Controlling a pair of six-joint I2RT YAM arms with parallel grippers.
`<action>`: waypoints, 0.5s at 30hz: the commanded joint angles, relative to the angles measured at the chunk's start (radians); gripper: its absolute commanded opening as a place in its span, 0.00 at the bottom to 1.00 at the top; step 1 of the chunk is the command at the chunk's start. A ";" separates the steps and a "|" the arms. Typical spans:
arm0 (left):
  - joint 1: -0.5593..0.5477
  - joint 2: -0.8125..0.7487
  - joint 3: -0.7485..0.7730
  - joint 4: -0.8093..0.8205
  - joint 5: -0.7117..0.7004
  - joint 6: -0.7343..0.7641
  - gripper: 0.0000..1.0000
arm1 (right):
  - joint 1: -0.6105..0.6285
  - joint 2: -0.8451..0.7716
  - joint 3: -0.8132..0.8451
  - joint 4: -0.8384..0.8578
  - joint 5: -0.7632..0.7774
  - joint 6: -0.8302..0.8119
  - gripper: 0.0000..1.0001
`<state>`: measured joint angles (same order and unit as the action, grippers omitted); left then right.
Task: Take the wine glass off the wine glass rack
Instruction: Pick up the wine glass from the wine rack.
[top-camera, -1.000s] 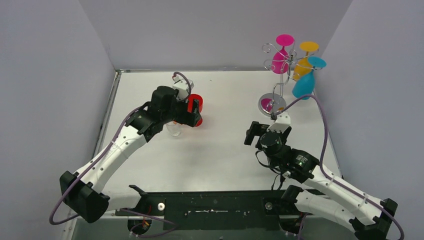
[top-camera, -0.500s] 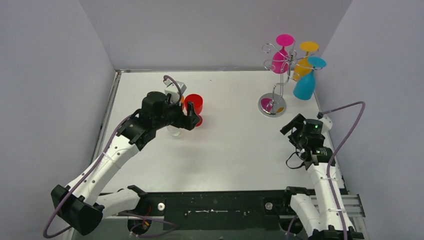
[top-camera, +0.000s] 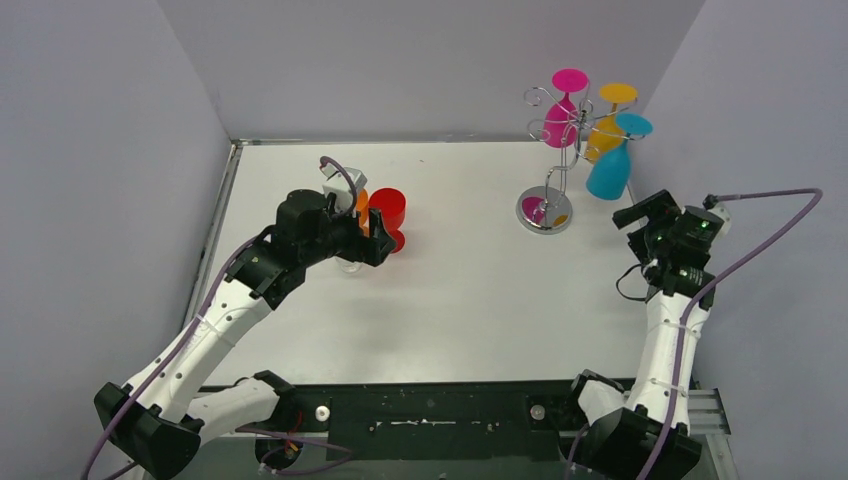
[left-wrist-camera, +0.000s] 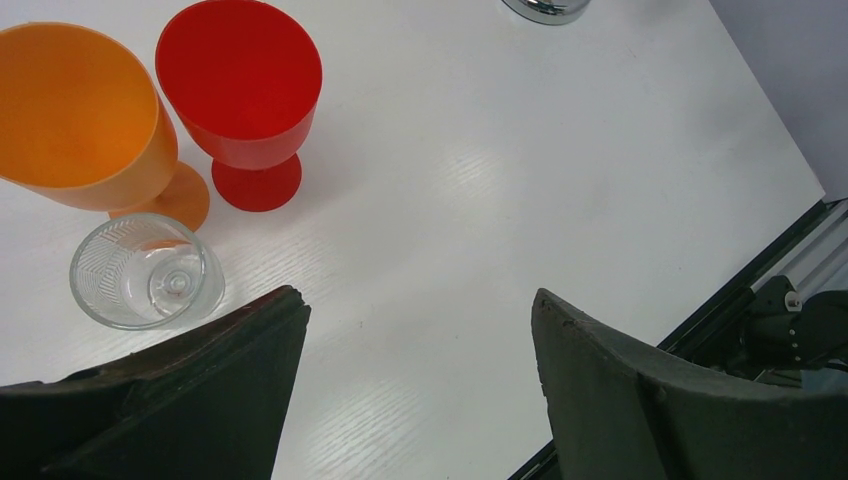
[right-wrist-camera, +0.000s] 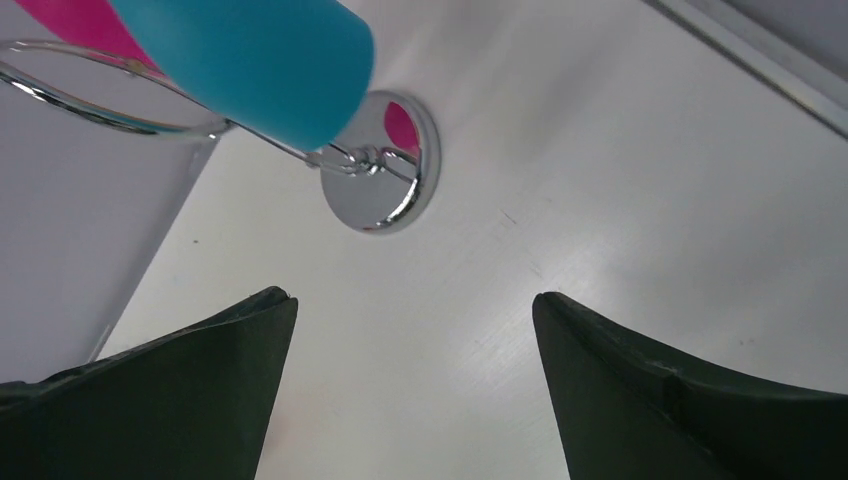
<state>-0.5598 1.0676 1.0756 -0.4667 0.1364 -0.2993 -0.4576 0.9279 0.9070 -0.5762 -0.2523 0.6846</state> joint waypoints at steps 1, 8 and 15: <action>0.005 -0.011 0.026 0.015 0.011 0.022 0.80 | -0.010 0.052 0.183 0.055 -0.010 -0.037 0.93; 0.005 -0.025 0.030 0.016 0.024 0.034 0.81 | -0.010 0.104 0.317 0.147 -0.034 -0.040 0.97; 0.005 -0.052 0.015 0.017 0.015 0.033 0.83 | -0.010 0.186 0.418 0.247 -0.159 -0.039 0.97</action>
<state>-0.5598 1.0431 1.0760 -0.4671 0.1394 -0.2806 -0.4595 1.0657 1.2530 -0.4362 -0.3386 0.6395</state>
